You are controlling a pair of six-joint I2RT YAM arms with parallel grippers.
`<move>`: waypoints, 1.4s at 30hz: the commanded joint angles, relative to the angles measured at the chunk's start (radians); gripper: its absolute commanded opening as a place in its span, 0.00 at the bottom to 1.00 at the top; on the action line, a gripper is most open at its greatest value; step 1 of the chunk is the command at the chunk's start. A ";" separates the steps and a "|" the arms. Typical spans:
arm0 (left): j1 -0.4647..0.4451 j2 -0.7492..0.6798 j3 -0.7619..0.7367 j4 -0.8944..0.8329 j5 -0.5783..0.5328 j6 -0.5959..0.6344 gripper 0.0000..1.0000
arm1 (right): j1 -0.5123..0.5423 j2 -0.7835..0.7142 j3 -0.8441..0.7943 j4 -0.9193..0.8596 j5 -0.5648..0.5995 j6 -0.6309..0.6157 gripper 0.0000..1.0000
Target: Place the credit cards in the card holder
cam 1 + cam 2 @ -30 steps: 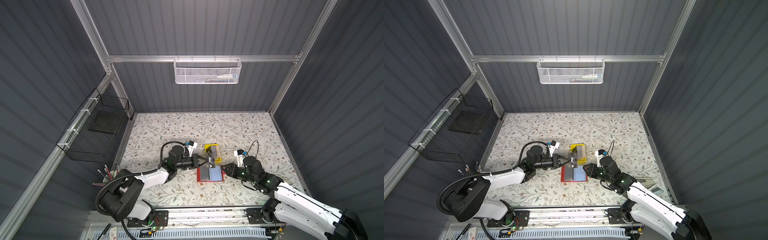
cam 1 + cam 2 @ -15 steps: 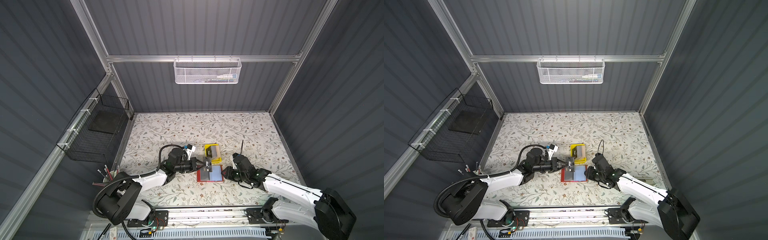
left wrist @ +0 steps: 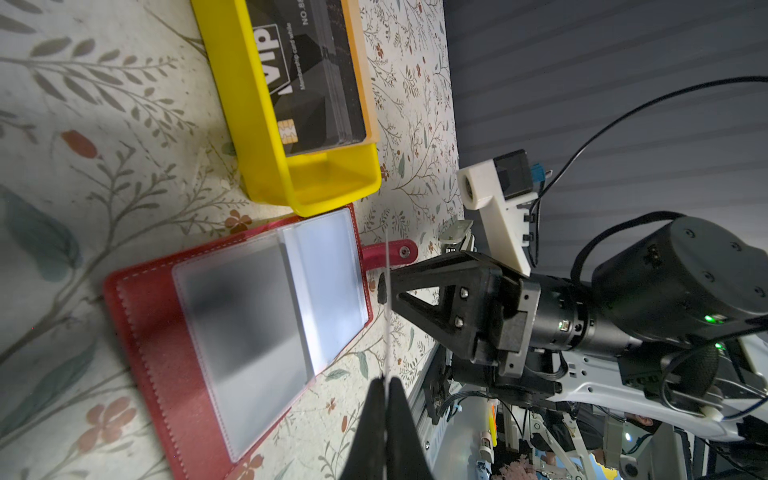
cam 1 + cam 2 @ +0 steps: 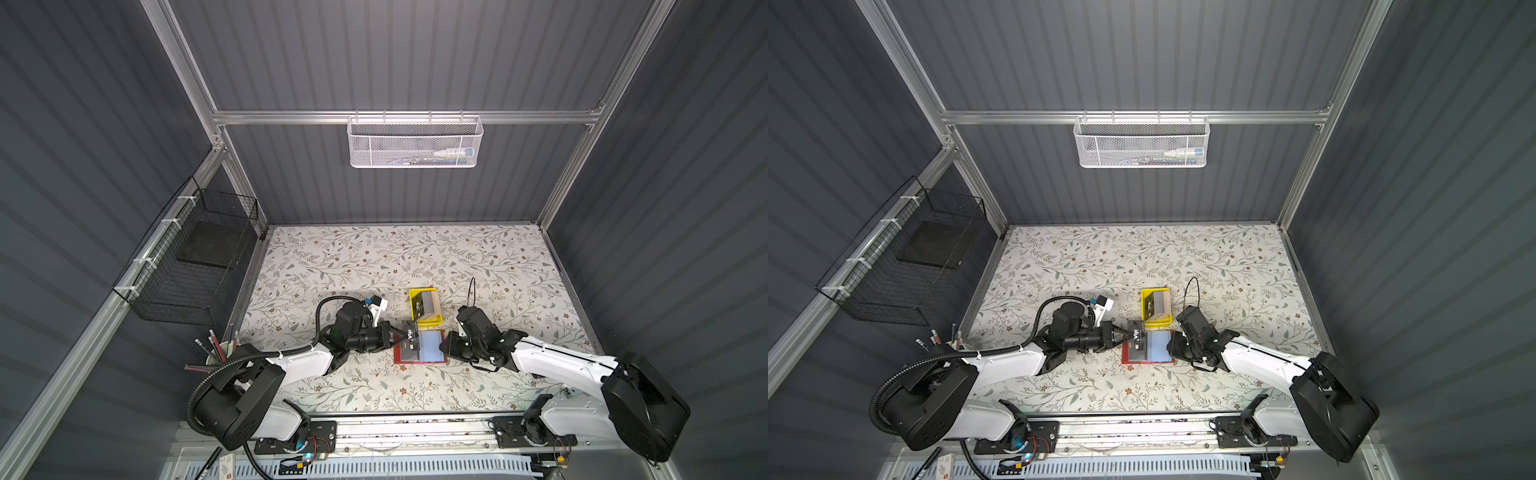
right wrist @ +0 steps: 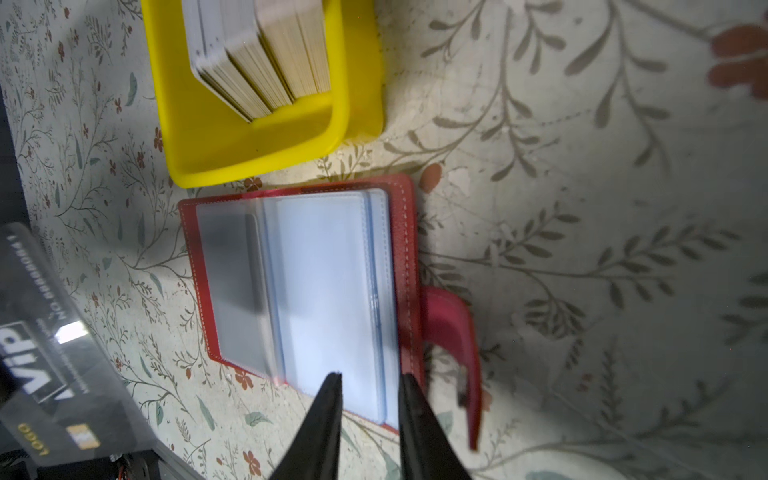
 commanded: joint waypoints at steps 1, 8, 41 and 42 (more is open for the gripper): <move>-0.011 -0.001 -0.018 0.025 -0.013 -0.004 0.00 | 0.005 0.028 0.031 -0.049 0.035 -0.009 0.24; -0.040 0.006 -0.019 0.026 -0.045 -0.009 0.00 | 0.005 0.073 0.044 -0.060 0.064 -0.017 0.22; -0.080 0.121 -0.020 0.046 -0.151 -0.048 0.00 | 0.002 0.093 0.069 -0.033 0.075 -0.123 0.16; -0.079 0.128 -0.020 0.057 -0.150 -0.053 0.00 | 0.002 0.092 0.068 -0.034 0.074 -0.123 0.16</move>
